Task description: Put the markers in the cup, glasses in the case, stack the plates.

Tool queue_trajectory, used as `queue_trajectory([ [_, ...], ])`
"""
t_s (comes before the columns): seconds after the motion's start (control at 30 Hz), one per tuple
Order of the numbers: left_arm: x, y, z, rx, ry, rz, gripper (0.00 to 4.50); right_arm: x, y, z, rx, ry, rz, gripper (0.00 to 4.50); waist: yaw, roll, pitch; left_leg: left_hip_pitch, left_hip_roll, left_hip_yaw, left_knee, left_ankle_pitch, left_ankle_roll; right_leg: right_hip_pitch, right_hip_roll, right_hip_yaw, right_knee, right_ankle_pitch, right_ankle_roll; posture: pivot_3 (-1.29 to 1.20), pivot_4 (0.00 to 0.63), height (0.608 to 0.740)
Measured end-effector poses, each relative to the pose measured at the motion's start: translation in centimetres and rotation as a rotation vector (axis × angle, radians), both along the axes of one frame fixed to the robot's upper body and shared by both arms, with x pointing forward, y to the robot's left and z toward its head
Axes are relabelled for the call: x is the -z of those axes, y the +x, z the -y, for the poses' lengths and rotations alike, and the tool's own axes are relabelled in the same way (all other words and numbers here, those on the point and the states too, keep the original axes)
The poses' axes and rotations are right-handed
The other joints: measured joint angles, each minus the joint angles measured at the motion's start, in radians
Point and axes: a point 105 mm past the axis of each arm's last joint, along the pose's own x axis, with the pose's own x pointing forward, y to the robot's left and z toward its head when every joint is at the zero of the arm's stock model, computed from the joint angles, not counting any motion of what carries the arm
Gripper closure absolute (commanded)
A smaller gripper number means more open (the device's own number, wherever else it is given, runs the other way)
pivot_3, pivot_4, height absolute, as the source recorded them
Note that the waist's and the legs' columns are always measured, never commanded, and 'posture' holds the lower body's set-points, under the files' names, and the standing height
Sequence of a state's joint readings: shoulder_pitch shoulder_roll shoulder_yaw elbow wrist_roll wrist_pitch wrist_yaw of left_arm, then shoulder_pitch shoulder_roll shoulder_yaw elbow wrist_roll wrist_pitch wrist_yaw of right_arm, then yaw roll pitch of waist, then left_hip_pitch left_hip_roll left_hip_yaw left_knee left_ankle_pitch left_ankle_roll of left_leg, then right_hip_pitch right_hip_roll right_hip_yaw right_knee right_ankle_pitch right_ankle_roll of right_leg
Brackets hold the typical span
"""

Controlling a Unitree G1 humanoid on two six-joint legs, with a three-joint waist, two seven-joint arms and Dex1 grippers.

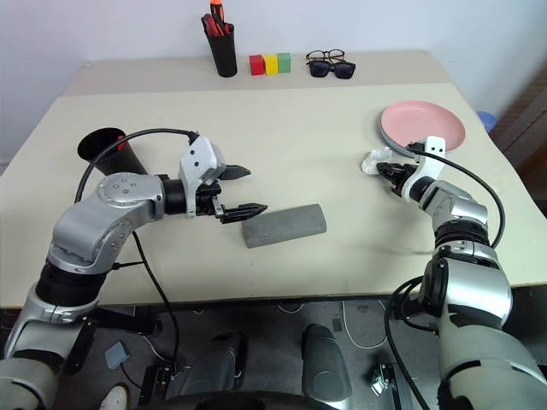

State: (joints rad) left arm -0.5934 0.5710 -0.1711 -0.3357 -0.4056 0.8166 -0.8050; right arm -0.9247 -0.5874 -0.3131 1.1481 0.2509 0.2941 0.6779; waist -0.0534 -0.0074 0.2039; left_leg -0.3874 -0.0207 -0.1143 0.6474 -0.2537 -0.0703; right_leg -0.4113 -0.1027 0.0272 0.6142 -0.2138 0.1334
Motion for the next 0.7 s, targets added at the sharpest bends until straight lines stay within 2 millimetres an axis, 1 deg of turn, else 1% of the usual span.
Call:
queue_trajectory([
  [0.13,0.0,0.0,-0.2,-0.002,0.007,0.002,0.00,0.2,0.1,0.0,0.001,-0.029,-0.006,4.45,0.000,0.000,0.000,0.000,0.000,0.000,0.000,0.000,0.000,0.000,0.000,0.000,0.000,0.000,0.000,0.00,0.150,0.740],
  [0.27,-0.2,-0.4,0.1,0.039,-0.009,0.003,0.00,0.1,0.1,0.1,0.000,-0.046,-0.002,4.45,-0.001,0.000,0.000,0.000,0.000,0.000,0.000,0.000,0.000,0.000,0.000,0.000,0.000,0.000,0.000,0.00,0.150,0.740],
  [0.47,-0.4,-0.6,0.3,0.051,-0.011,0.014,0.00,-0.1,0.1,0.1,0.003,-0.045,0.012,4.45,-0.005,0.000,0.000,0.000,0.000,0.000,0.000,0.000,0.000,0.000,0.000,0.000,0.000,0.000,0.000,0.00,0.150,0.740],
  [0.57,-0.5,-0.6,0.3,0.055,-0.013,0.023,0.00,-0.6,0.2,0.2,0.000,-0.044,0.032,4.45,-0.008,0.000,0.000,0.000,0.000,0.000,0.000,0.000,0.000,0.000,0.000,0.000,0.000,0.000,0.000,0.00,0.150,0.740],
  [0.7,-0.4,-0.6,0.4,0.059,-0.016,0.022,0.00,-2.2,0.3,0.4,-0.003,-0.025,0.103,4.45,-0.012,0.000,0.000,0.000,0.000,0.000,0.000,0.000,0.000,0.000,0.000,0.000,0.000,0.000,0.000,0.00,0.150,0.740],
])
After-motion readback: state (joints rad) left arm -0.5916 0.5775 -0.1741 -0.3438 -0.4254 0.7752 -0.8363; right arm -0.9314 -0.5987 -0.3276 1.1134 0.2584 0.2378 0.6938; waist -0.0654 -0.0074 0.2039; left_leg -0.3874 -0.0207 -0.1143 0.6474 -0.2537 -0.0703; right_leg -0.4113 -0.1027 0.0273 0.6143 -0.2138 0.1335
